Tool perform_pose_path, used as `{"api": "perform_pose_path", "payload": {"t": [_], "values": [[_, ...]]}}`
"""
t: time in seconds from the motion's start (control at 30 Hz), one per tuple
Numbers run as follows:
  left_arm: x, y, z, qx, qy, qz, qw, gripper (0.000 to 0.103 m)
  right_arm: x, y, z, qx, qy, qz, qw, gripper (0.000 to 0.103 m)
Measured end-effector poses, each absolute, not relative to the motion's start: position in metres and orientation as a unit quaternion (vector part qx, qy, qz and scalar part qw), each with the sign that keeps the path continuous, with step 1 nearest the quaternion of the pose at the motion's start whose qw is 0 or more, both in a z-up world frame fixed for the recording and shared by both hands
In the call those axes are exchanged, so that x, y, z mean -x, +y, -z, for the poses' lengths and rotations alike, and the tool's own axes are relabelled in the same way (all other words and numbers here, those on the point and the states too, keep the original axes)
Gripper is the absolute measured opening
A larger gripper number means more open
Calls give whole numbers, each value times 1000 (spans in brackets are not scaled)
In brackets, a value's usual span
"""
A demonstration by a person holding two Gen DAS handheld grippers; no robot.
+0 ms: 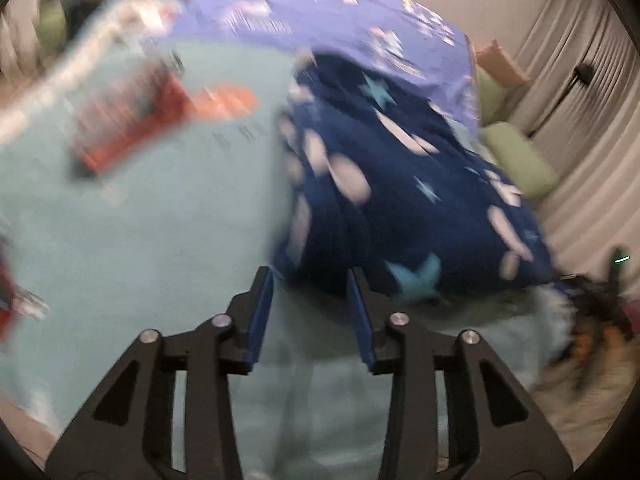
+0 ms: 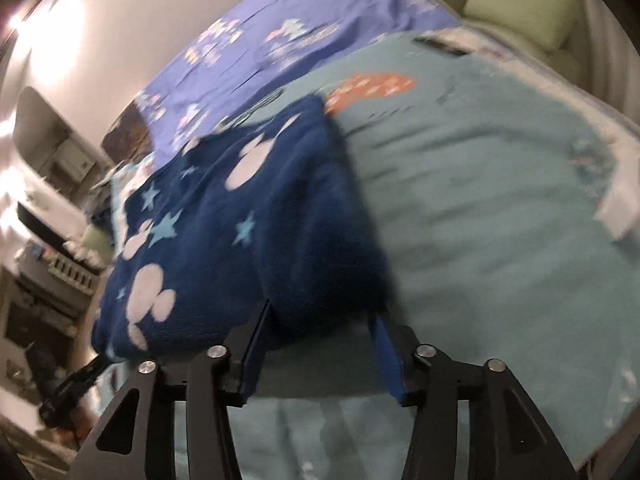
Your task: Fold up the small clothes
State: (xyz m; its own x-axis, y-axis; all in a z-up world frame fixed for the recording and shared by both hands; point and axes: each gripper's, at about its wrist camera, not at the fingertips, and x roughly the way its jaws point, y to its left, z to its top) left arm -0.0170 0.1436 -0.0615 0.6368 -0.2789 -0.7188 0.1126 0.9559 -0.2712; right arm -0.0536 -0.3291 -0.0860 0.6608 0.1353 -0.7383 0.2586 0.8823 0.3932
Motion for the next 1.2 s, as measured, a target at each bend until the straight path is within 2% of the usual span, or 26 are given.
{"api": "perform_pose_path", "payload": {"t": [0.1,0.23,0.43,0.5,0.57,0.7,0.9,1.2], "values": [[19,145,34,61,352,81,931,50,57,-326,60,-177,365,95,909,56],[-3,121,13,43,297,111,947,52,39,-290,35,-162,330,19,930,56],[-45,68,50,10,344,145,928,52,-8,-204,41,-134,347,-125,920,56],[-54,62,76,-19,377,113,919,52,-22,-185,59,-108,377,-134,910,56],[-50,67,89,-24,364,111,925,54,-33,-176,86,-86,417,-121,897,56],[-40,66,82,-32,353,112,928,54,-29,-188,93,-108,412,-134,895,56],[-56,69,61,-20,353,118,928,56,-51,-198,53,-82,394,-105,909,56],[-106,59,37,-28,327,130,935,59,-133,-197,39,-75,393,-85,913,58]]}}
